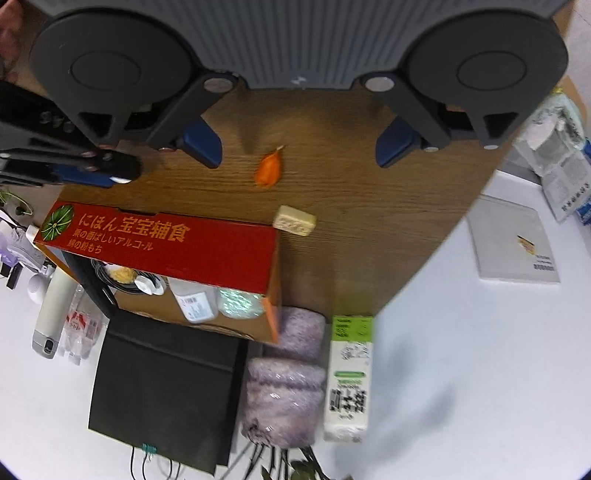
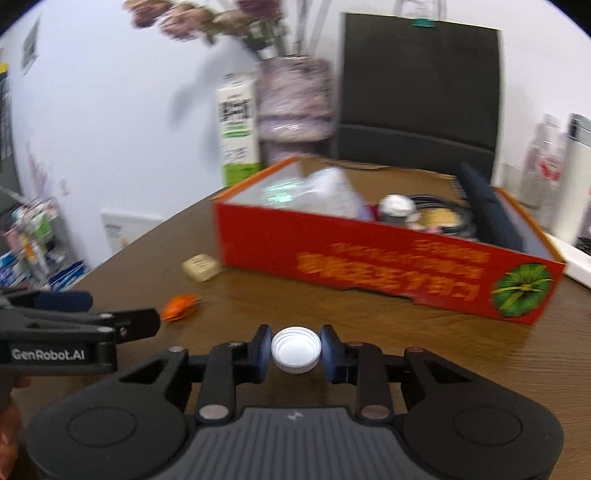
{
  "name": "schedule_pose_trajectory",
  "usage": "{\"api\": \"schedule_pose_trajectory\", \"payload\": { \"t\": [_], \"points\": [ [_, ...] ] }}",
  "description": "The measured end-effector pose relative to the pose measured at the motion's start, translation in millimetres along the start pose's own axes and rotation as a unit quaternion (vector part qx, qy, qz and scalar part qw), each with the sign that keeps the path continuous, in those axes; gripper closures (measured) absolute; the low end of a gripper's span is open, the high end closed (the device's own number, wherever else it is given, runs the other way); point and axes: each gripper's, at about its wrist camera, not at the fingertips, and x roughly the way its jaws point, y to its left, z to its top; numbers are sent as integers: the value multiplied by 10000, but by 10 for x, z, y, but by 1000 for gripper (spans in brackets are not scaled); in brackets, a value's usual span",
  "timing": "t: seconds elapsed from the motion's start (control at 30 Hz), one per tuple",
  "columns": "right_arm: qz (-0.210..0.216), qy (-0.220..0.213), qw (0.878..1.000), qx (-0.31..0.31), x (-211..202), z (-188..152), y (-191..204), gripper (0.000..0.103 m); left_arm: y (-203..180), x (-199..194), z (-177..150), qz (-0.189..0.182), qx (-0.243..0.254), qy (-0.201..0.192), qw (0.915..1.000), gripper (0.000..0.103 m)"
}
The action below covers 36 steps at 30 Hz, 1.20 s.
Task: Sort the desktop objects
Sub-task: 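Withdraw both tools while the right tool grasps the white bottle cap, then carry the cap into the box with the right tool while the left tool carries the orange carrot toy in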
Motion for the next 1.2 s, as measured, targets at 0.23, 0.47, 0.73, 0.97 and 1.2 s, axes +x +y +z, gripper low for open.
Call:
{"api": "schedule_pose_trajectory", "payload": {
  "t": [0.23, 0.47, 0.73, 0.97, 1.2],
  "points": [
    [-112, 44, 9998, 184, 43, -16, -293, 76, -167, 302, 80, 34, 58, 132, 9999, 41],
    [-46, 3, 10000, 27, 28, -5, -218, 76, -257, 272, 38, 150, 412, 91, 9990, 86],
    [-68, -123, 9998, 112, -15, 6, -247, 76, -257, 170, 28, 121, 393, -73, 9991, 87],
    [-101, -532, 9985, 99, -180, 164, -298, 76, -396, -78, 104, -36, 308, -543, 9980, 87],
    [-156, -998, 9945, 279, -254, 471, -485, 76, -674, -110, 434, -430, 89, -946, 9946, 87]
  ]
}}
